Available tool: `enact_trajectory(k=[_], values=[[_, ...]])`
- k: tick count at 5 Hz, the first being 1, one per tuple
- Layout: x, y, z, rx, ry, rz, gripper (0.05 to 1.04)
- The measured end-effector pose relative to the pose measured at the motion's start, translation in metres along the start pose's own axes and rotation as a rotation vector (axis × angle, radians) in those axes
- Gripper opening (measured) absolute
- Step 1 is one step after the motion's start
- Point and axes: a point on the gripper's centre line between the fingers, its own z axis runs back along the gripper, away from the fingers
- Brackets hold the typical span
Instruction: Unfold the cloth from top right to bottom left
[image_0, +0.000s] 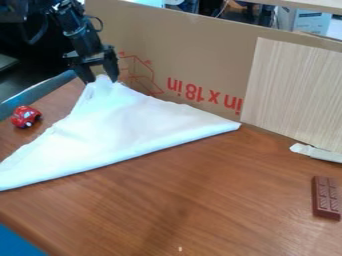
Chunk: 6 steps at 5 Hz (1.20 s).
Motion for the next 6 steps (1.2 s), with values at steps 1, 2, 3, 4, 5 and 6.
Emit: enact_trajectory(k=[1, 2, 3, 4, 5, 6], values=[[-0.001, 0.0, -0.003, -0.003, 0.0, -0.002, 0.977], [0.0, -0.001, -0.003, -0.008, -0.007, -0.007, 0.715], [-0.001, -0.001, -0.004, -0.012, -0.005, -0.011, 0.39], [-0.003, -0.003, -0.006, -0.027, -0.002, -0.023, 0.188], [-0.008, -0.013, 0.01, -0.052, -0.025, -0.073, 0.072], [-0.035, -0.031, 0.029, -0.09, -0.025, -0.192, 0.056]])
